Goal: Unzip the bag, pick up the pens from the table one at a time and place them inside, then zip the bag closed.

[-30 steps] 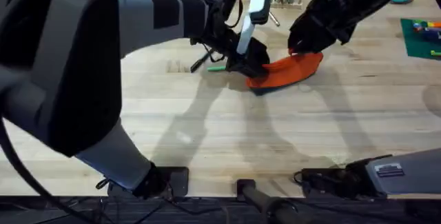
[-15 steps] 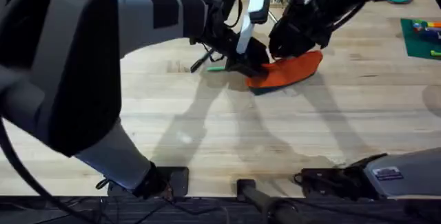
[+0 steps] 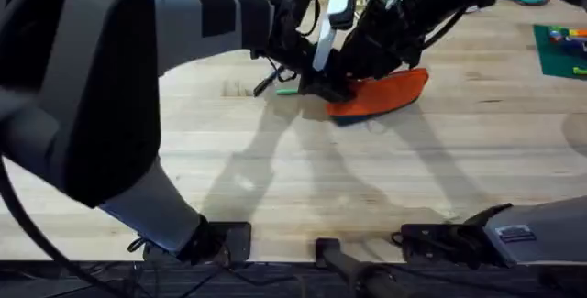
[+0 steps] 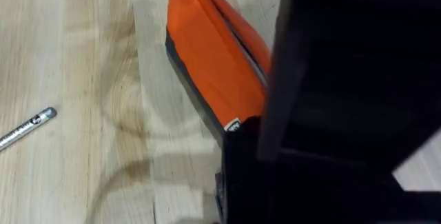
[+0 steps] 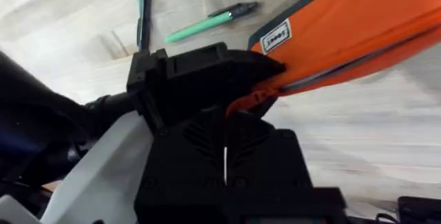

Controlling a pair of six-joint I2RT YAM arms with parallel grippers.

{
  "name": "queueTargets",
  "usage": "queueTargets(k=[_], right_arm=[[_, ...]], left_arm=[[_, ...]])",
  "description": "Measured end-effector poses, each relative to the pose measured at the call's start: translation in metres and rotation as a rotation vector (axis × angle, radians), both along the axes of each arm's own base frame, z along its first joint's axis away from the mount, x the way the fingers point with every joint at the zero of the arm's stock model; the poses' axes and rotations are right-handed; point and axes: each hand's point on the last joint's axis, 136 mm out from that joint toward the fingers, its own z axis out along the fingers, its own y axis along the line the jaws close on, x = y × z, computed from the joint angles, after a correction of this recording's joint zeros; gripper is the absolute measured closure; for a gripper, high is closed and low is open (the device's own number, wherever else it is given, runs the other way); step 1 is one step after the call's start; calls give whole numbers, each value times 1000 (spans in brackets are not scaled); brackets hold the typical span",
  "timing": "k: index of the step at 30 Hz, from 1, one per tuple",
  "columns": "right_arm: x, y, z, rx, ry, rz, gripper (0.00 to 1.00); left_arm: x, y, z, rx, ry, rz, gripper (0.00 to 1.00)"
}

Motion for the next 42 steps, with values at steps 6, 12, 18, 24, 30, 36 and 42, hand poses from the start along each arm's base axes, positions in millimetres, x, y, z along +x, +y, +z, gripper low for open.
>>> queueTargets(k=[6,12,18,24,30,36,42], right_arm=[[-1,2,1,13,4,1,970],[-6,-9,-2,-22,39,-24,224],[-6,-14,-4,-41,43,-33,6],[-6,-14,-4,-41,43,-33,7],[-6,-14,-4,-40,43,-33,6],[-8,-20,-3,-24,68,-33,6],[-12,-39,0,18,140,-82,5]], left_arm=[[0,0,0,0,0,0,958],[4,4,0,0,2,15,958],[8,8,0,-1,3,31,958],[8,8,0,-1,3,31,958],[8,8,0,-1,3,31,958],[6,6,0,0,3,23,958],[-1,0,-1,8,2,1,958]])
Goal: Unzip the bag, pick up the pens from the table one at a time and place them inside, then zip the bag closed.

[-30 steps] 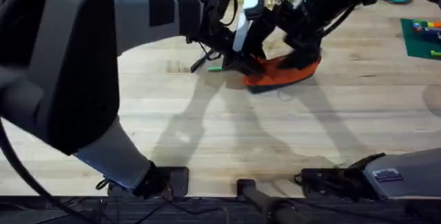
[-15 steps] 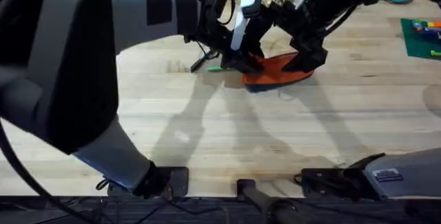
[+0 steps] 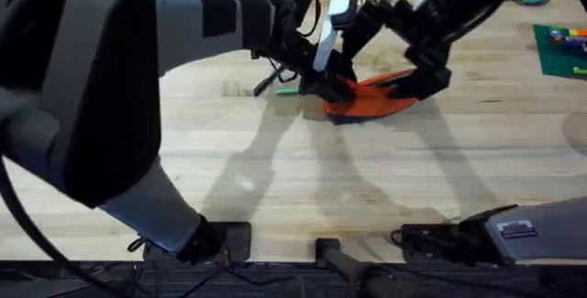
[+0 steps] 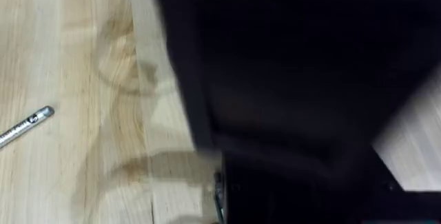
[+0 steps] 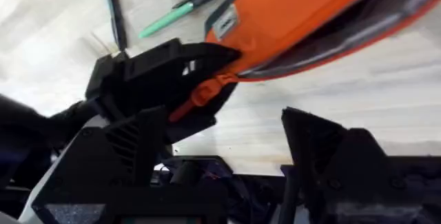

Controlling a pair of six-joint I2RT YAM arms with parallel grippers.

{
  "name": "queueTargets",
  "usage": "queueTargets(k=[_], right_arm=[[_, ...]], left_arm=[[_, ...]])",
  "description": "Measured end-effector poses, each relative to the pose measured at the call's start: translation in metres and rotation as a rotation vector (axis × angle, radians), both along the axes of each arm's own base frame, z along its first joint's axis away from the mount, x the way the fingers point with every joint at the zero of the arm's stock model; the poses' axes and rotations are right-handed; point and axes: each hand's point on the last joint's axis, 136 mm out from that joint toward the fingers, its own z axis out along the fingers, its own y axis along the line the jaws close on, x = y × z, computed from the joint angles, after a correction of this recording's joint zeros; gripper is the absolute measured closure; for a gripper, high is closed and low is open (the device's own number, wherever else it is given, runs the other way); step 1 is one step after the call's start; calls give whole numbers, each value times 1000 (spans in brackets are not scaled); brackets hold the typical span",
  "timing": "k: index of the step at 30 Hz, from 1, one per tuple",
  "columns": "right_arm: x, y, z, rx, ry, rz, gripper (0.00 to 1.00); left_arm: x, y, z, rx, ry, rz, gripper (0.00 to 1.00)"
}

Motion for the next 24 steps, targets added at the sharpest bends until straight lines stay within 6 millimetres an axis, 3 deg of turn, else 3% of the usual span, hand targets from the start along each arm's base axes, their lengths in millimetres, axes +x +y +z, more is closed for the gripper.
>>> queueTargets(k=[6,17,18,20,24], right_arm=[[1,-20,3,6,19,-26,5],[27,-44,25,22,-79,-59,6],[28,-45,26,23,-84,-62,6],[29,-47,27,23,-87,-65,7],[29,-47,27,23,-87,-65,6]], left_arm=[[0,0,0,0,0,0,958],[0,0,0,0,0,-1,958],[0,0,0,0,-1,-1,922],[-1,-1,0,-2,0,-3,735],[-3,-3,0,-2,-1,-9,114]])
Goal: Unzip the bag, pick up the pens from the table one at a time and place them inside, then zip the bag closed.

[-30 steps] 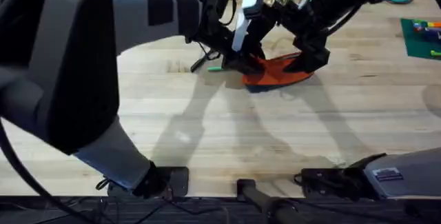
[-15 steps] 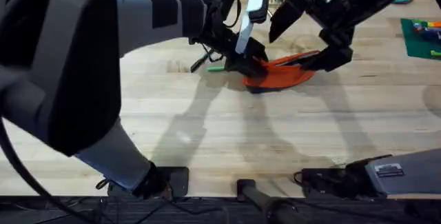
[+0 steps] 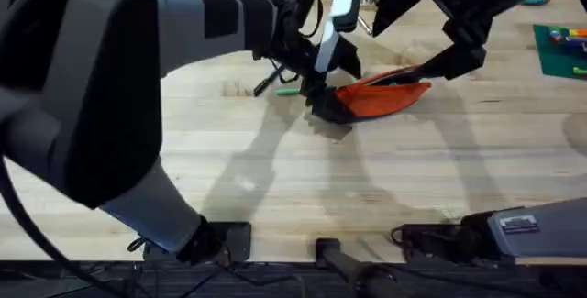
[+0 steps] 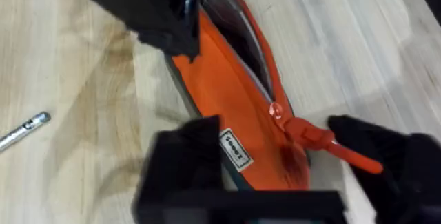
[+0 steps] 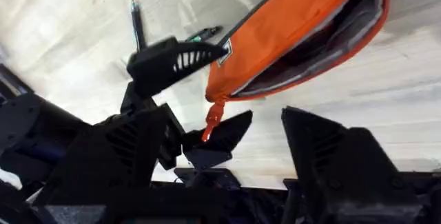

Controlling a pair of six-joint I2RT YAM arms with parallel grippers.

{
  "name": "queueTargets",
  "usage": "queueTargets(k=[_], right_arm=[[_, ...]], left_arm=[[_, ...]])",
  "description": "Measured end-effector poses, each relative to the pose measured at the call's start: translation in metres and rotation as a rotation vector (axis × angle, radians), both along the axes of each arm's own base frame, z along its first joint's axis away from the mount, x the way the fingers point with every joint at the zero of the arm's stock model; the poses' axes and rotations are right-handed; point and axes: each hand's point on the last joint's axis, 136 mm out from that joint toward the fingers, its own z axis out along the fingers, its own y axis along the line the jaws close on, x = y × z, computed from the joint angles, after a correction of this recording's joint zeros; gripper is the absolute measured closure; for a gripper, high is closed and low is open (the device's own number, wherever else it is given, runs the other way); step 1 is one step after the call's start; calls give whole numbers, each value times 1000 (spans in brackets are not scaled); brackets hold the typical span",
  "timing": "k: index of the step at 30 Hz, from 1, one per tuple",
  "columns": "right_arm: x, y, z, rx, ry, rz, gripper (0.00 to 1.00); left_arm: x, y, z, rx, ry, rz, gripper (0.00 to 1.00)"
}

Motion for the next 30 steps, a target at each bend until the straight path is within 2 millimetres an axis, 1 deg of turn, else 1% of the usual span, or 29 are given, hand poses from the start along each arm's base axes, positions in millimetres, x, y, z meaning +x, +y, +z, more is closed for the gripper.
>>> queueTargets(k=[1,2,10,14,16,19,24,26,30], right_arm=[[0,0,0,0,0,0,6],[0,0,0,0,0,0,6],[2,0,0,1,-10,3,6],[2,0,0,0,-13,8,7],[2,-1,1,-2,-18,17,6],[5,-1,4,-7,-45,50,5],[10,-2,25,-25,-130,141,4],[8,-5,33,-54,-154,189,4],[-2,-17,45,-139,-175,294,5]], left_arm=[[-1,0,0,0,3,0,36],[-1,-1,0,0,1,-2,17],[-1,0,-1,9,3,1,8],[4,5,-7,57,0,36,8],[8,9,-5,91,-18,68,8],[16,15,10,122,-74,123,8],[21,22,57,104,-163,212,8],[20,25,72,95,-175,247,8],[17,34,93,102,-176,324,8]])
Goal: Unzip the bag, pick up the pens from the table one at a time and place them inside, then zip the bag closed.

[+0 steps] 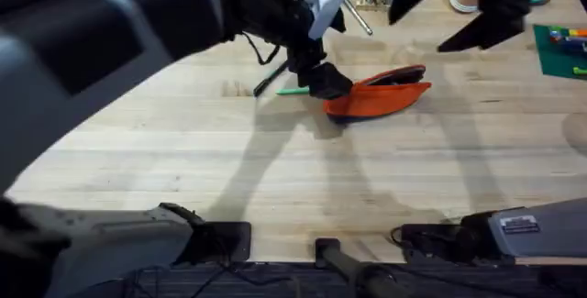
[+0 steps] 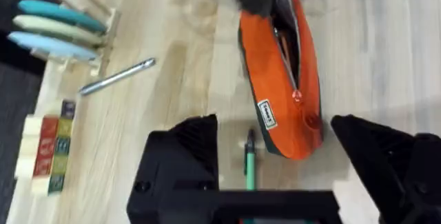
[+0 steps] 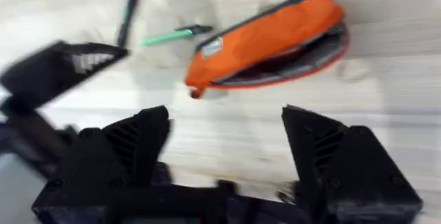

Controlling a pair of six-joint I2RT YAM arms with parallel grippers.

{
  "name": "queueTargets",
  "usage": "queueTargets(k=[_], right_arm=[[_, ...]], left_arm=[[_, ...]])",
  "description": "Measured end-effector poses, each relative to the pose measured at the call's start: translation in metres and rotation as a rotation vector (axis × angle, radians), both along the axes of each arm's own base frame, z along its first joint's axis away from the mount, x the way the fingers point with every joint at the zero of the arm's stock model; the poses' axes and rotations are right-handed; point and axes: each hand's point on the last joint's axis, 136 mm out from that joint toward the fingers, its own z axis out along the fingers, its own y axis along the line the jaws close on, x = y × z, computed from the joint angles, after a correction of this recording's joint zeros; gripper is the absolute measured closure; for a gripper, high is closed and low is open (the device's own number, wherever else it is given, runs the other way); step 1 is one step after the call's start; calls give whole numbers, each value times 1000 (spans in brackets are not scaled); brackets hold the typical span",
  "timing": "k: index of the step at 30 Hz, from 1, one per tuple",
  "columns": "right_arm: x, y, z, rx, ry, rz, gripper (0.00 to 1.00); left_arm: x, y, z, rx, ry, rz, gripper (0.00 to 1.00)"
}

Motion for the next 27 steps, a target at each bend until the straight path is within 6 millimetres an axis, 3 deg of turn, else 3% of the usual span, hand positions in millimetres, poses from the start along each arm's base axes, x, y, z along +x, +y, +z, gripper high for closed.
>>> queueTargets(k=[5,19,27], right_arm=[[-11,-15,11,-107,-23,120,5],[-13,-25,15,-211,-93,349,5],[-14,-30,15,-266,-124,492,5]], left_arm=[[-13,15,23,-5,39,104,8],[-93,62,68,-1,144,236,8],[-108,70,84,-32,103,239,8]])
